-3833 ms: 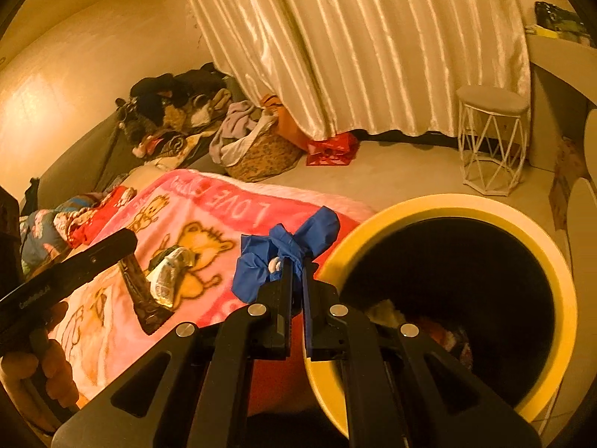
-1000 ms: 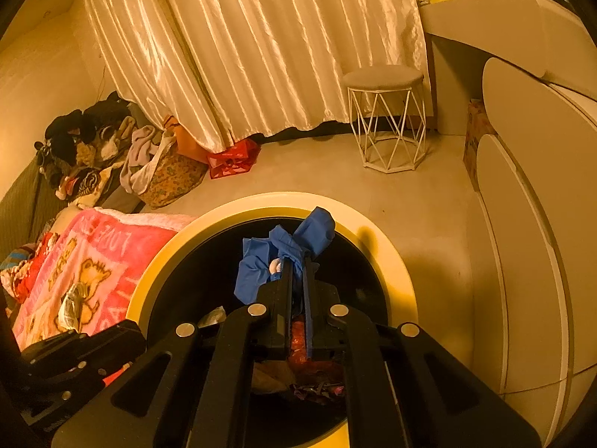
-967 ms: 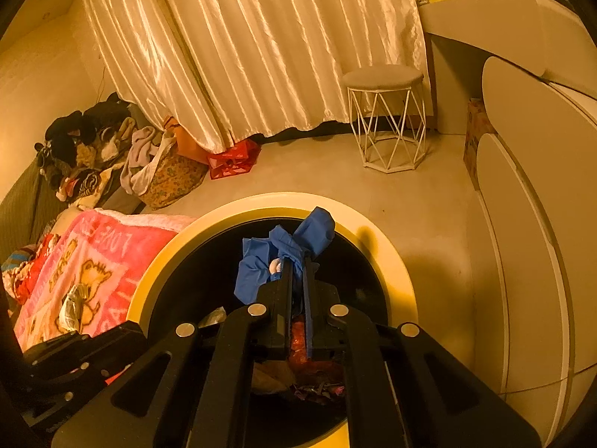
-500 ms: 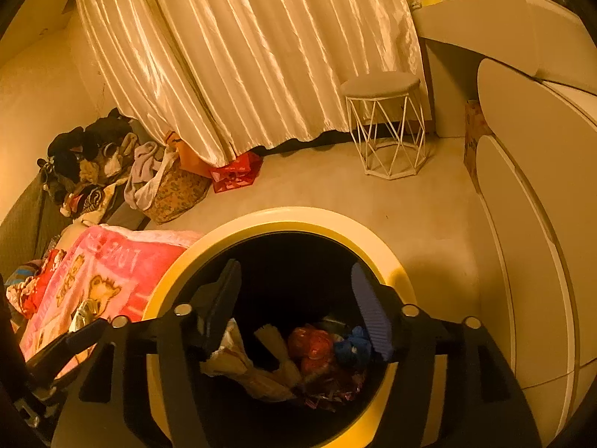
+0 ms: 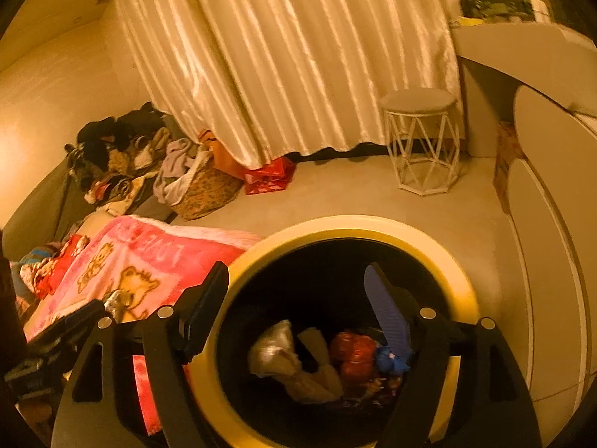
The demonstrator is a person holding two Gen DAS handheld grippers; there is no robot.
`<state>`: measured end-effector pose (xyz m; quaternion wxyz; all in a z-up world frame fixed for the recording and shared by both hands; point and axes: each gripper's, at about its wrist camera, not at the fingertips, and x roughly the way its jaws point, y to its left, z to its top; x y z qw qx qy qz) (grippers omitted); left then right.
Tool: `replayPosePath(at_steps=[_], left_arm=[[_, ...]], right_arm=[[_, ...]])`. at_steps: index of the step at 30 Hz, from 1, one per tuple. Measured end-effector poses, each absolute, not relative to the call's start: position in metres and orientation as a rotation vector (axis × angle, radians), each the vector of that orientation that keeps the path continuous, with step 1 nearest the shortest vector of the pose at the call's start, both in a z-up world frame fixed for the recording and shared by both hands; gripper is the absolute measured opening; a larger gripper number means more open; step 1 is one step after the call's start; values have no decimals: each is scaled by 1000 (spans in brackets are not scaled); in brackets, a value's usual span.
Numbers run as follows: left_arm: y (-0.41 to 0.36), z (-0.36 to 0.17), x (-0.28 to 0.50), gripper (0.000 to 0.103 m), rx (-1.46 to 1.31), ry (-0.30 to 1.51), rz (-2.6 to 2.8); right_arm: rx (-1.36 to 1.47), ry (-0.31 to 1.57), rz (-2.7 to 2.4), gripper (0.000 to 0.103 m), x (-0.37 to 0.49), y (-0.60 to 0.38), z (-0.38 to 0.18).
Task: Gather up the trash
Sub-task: 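Move both tools back to the last packets on the blanket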
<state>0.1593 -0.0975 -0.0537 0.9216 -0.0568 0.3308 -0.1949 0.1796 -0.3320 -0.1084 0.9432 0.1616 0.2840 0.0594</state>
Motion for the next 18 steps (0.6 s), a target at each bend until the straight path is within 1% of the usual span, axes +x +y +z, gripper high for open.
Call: replayPosePath(at_steps=[9, 18], left_arm=[[-38, -44, 159, 92, -155, 647, -291], [33, -46, 162, 92, -192, 631, -155]], right_arm=[[230, 563, 251, 82, 177, -268, -95], [156, 621, 413, 83, 183, -188, -97]])
